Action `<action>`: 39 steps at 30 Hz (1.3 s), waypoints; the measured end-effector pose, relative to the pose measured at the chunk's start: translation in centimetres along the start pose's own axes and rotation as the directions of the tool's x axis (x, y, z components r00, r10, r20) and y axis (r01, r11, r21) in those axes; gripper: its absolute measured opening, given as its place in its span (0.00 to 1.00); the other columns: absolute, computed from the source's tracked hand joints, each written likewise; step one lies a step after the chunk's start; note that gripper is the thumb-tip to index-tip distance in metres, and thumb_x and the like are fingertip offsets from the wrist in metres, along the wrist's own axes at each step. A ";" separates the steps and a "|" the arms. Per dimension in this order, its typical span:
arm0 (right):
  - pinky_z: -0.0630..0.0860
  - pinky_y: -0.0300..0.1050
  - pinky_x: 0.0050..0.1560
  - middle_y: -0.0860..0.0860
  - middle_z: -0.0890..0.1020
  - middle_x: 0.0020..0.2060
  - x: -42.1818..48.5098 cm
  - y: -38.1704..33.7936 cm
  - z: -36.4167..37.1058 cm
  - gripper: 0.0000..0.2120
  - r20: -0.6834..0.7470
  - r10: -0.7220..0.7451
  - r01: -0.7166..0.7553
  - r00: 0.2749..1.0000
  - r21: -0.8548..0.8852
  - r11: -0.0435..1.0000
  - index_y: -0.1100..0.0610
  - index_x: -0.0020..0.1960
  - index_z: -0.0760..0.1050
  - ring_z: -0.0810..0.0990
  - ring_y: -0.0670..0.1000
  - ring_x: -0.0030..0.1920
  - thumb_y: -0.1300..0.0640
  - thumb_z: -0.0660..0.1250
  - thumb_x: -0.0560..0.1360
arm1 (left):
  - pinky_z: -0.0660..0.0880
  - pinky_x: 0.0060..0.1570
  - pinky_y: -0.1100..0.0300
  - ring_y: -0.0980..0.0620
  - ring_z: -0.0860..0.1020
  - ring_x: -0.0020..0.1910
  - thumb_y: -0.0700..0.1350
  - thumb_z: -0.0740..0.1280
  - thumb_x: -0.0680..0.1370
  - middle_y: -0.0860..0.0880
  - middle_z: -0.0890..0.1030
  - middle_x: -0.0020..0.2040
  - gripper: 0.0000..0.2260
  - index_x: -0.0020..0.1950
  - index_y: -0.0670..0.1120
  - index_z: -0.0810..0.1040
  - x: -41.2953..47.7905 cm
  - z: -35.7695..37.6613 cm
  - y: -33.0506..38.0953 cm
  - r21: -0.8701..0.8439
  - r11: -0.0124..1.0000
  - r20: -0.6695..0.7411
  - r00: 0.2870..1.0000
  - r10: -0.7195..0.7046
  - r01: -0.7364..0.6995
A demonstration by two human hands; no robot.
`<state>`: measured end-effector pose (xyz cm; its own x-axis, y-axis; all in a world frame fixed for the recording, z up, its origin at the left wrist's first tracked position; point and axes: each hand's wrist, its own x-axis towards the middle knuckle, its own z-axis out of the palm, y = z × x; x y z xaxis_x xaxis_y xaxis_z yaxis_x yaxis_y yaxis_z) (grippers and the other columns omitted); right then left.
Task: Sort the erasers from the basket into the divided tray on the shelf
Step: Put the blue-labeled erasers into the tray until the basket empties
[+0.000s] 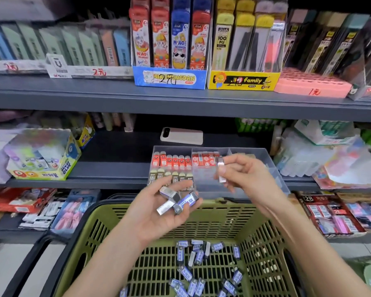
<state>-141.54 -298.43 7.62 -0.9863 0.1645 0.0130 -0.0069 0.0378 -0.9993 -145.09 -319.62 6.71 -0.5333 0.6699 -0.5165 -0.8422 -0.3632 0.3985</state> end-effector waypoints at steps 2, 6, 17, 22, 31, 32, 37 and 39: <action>0.67 0.33 0.24 0.52 0.82 0.30 1.9 0.1 -0.8 0.07 -0.021 0.029 -0.032 0.999 -0.149 0.988 0.57 0.42 0.79 0.72 0.44 0.24 0.58 0.75 0.66 | 0.79 0.29 0.58 0.35 0.82 0.45 0.48 0.68 0.69 0.33 0.82 0.49 0.17 0.47 0.35 0.84 -0.1 0.3 1.1 0.015 0.998 0.000 0.998 0.064 -0.064; 0.74 0.39 0.36 0.42 0.81 0.28 4.8 1.0 -0.8 0.05 0.164 0.109 0.028 0.980 -0.663 0.748 0.56 0.38 0.83 0.75 0.37 0.29 0.55 0.77 0.65 | 0.77 0.26 0.60 0.37 0.82 0.45 0.49 0.66 0.70 0.35 0.82 0.48 0.17 0.46 0.36 0.84 0.0 0.2 3.0 0.032 0.984 0.005 0.985 0.175 -0.175; 0.73 0.33 0.42 0.44 0.81 0.37 7.2 4.5 0.6 0.08 0.227 0.430 -0.107 0.874 -0.772 0.626 0.59 0.50 0.83 0.77 0.40 0.37 0.65 0.70 0.71 | 0.74 0.22 0.62 0.37 0.83 0.43 0.48 0.65 0.70 0.35 0.82 0.46 0.17 0.43 0.36 0.84 1.3 -1.7 3.7 0.098 0.960 -0.151 0.950 0.274 -0.261; 0.72 0.34 0.47 0.47 0.84 0.43 7.2 5.4 0.5 0.08 0.282 0.416 -0.056 0.864 -0.769 0.637 0.59 0.50 0.83 0.76 0.37 0.38 0.64 0.68 0.74 | 0.74 0.22 0.62 0.37 0.82 0.43 0.49 0.65 0.70 0.34 0.82 0.47 0.17 0.44 0.36 0.84 1.6 -1.8 3.7 0.100 0.959 -0.163 0.946 0.280 -0.266; 0.71 0.37 0.39 0.48 0.83 0.39 6.6 4.9 0.3 0.14 0.303 0.361 0.019 0.882 -0.788 0.616 0.59 0.49 0.80 0.76 0.39 0.36 0.55 0.57 0.80 | 0.74 0.22 0.62 0.39 0.82 0.42 0.49 0.66 0.69 0.35 0.82 0.45 0.16 0.42 0.36 0.84 2.2 -0.5 3.0 0.150 0.958 -0.125 0.956 0.264 -0.245; 0.72 0.39 0.39 0.49 0.83 0.38 6.4 4.6 0.3 0.14 0.293 0.340 0.037 0.894 -0.803 0.595 0.59 0.48 0.79 0.77 0.41 0.35 0.53 0.57 0.81 | 0.74 0.22 0.62 0.39 0.82 0.42 0.49 0.66 0.69 0.35 0.82 0.44 0.16 0.42 0.36 0.84 2.4 -0.3 2.9 0.159 0.956 -0.121 0.956 0.266 -0.246; 0.73 0.44 0.40 0.45 0.80 0.32 5.2 2.6 0.9 0.13 0.227 0.038 0.132 0.973 -0.687 0.715 0.51 0.38 0.76 0.76 0.44 0.34 0.50 0.60 0.79 | 0.75 0.24 0.62 0.40 0.82 0.41 0.50 0.65 0.70 0.35 0.81 0.44 0.17 0.42 0.36 0.84 2.9 0.5 2.5 0.161 0.961 -0.109 0.963 0.245 -0.226; 0.74 0.37 0.41 0.47 0.80 0.35 4.3 1.6 1.7 0.04 0.293 0.001 0.130 0.956 -0.428 0.894 0.45 0.45 0.79 0.75 0.43 0.37 0.53 0.66 0.76 | 0.76 0.24 0.61 0.40 0.82 0.42 0.50 0.66 0.70 0.35 0.81 0.45 0.17 0.42 0.36 0.84 3.0 0.6 2.3 0.153 0.964 -0.108 0.965 0.237 -0.220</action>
<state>-146.08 -299.31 5.97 -0.9913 -0.1318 0.0008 -0.0641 0.4769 -0.8766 -148.55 -318.01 6.51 -0.7234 0.4902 -0.4862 -0.6821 -0.3982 0.6133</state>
